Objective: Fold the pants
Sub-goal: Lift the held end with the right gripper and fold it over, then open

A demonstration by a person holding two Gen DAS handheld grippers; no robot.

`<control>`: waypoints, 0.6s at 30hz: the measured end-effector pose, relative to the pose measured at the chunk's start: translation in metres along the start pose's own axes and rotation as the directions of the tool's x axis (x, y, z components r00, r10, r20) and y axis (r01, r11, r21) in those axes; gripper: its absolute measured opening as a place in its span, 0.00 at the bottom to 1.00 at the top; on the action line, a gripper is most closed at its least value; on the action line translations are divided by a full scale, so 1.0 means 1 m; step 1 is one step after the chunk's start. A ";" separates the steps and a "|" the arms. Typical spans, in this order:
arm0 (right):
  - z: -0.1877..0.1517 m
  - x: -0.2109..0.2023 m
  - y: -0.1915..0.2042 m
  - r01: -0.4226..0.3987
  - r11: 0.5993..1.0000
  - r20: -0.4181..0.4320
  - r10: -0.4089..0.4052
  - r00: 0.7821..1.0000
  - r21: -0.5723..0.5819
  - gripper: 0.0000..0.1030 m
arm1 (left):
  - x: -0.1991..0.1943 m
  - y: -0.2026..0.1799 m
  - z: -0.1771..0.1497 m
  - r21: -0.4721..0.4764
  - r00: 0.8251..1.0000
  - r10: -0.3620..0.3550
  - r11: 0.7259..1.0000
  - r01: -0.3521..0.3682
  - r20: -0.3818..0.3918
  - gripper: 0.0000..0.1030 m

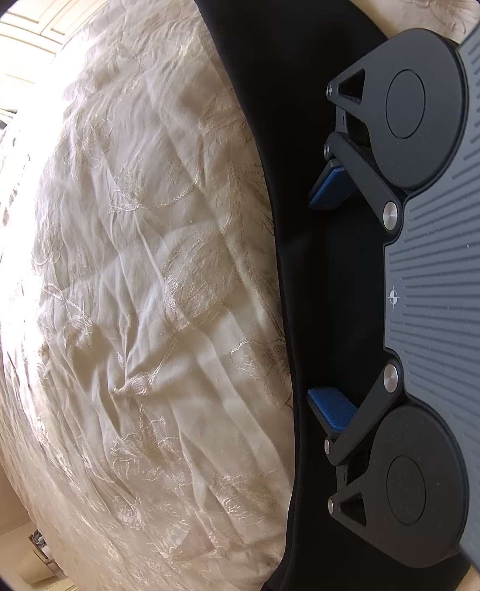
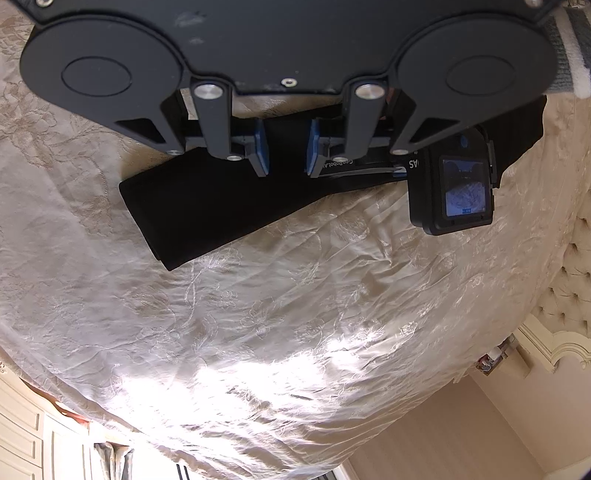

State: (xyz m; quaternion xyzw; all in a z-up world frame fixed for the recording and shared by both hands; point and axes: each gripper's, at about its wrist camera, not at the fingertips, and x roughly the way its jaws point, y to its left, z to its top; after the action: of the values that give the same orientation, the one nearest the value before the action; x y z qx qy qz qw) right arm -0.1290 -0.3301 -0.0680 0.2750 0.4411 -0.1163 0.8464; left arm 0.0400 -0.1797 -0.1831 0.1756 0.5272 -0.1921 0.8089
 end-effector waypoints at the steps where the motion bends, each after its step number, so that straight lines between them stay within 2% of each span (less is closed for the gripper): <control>1: 0.000 0.000 0.000 -0.001 1.000 -0.001 0.001 1.000 -0.001 0.25 | 0.000 0.001 0.000 -0.001 1.000 -0.002 1.000 0.002 -0.001 1.00; 4: 0.002 0.002 -0.001 -0.006 1.000 -0.007 0.006 1.000 -0.006 0.26 | -0.003 0.003 0.003 -0.006 1.000 -0.011 1.000 0.011 -0.004 0.99; 8: 0.005 0.008 -0.004 -0.008 1.000 -0.012 0.008 1.000 -0.025 0.27 | -0.015 0.006 0.008 0.001 1.000 -0.012 1.000 0.012 0.025 0.86; 14: 0.001 0.014 -0.019 0.005 1.000 0.004 -0.005 1.000 -0.007 0.33 | -0.044 0.026 0.014 -0.062 0.996 -0.015 0.998 0.021 0.091 0.86; 18: -0.002 0.024 -0.036 0.020 1.000 0.009 -0.020 1.000 0.014 0.38 | -0.056 0.038 0.011 -0.083 0.995 0.003 0.996 0.005 0.097 0.86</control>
State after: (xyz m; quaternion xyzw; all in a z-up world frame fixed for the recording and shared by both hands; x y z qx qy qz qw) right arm -0.1320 -0.3579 -0.1012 0.2758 0.4393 -0.1289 0.8452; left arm 0.0472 -0.1449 -0.1242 0.1317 0.4948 -0.1787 0.8402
